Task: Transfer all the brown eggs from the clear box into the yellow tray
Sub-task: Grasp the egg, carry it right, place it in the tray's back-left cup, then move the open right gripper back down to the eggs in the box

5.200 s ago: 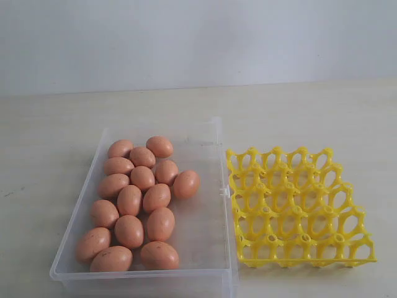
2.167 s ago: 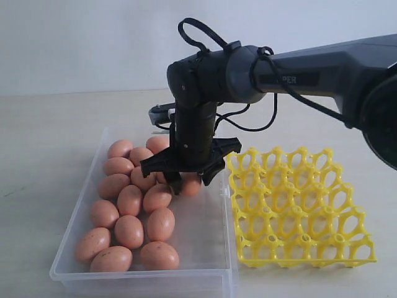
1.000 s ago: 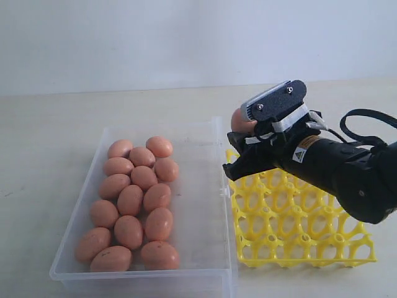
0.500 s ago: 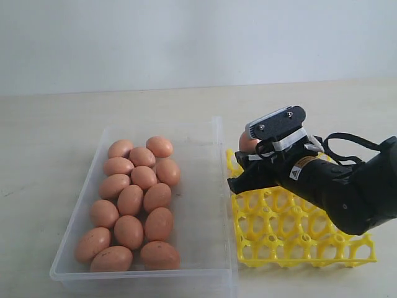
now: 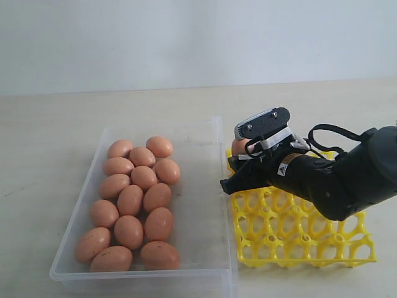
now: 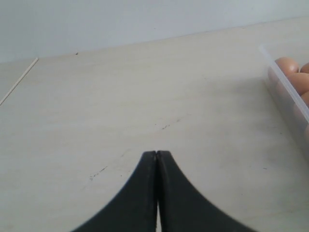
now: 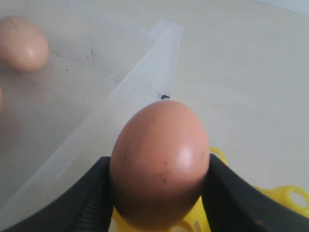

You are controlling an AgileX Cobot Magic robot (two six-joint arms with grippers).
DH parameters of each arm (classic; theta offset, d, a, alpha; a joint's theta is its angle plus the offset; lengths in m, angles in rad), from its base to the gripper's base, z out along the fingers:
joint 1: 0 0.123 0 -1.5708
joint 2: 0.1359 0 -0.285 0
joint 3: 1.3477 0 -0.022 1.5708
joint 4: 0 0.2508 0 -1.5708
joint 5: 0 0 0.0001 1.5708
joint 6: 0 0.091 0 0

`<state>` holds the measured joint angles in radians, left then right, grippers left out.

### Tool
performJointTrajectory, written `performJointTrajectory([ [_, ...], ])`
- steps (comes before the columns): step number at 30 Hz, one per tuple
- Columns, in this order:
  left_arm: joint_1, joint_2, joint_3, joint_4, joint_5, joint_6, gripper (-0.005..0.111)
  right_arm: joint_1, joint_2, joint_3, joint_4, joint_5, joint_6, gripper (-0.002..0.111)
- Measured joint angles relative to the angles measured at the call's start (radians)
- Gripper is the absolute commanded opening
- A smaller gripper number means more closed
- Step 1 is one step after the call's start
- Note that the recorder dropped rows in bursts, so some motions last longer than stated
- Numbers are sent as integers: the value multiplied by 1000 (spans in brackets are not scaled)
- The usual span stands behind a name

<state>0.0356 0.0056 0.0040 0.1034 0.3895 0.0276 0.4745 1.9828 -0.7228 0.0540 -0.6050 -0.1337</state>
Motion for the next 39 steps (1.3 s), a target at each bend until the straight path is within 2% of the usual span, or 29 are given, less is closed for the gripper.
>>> performJointTrajectory([
  [2, 0, 0, 0, 0, 0, 0, 0, 0, 0, 0, 0, 0, 3, 48],
  [6, 0, 0, 0, 0, 0, 0, 0, 0, -2, 0, 0, 4, 4, 63],
  [12, 0, 0, 0, 0, 0, 0, 0, 0, -47, 0, 0, 42, 5, 64],
  [15, 0, 0, 0, 0, 0, 0, 0, 0, -90, 0, 0, 95, 5, 52],
  [21, 0, 0, 0, 0, 0, 0, 0, 5, -301, -21, 0, 365, 21, 0],
  [27, 0, 0, 0, 0, 0, 0, 0, 106, -417, -210, 2, 851, 80, 0],
  [29, 0, 0, 0, 0, 0, 0, 0, 155, -391, -282, 2, 968, 82, 2],
  [32, 0, 0, 0, 0, 0, 0, 0, 213, -327, -379, 36, 1039, 82, 15],
  [37, 0, 0, 0, 0, 0, 0, 0, 260, -173, -540, 109, 1129, 90, 50],
  [39, 0, 0, 0, 0, 0, 0, 0, 267, -102, -608, 134, 1181, 124, 59],
])
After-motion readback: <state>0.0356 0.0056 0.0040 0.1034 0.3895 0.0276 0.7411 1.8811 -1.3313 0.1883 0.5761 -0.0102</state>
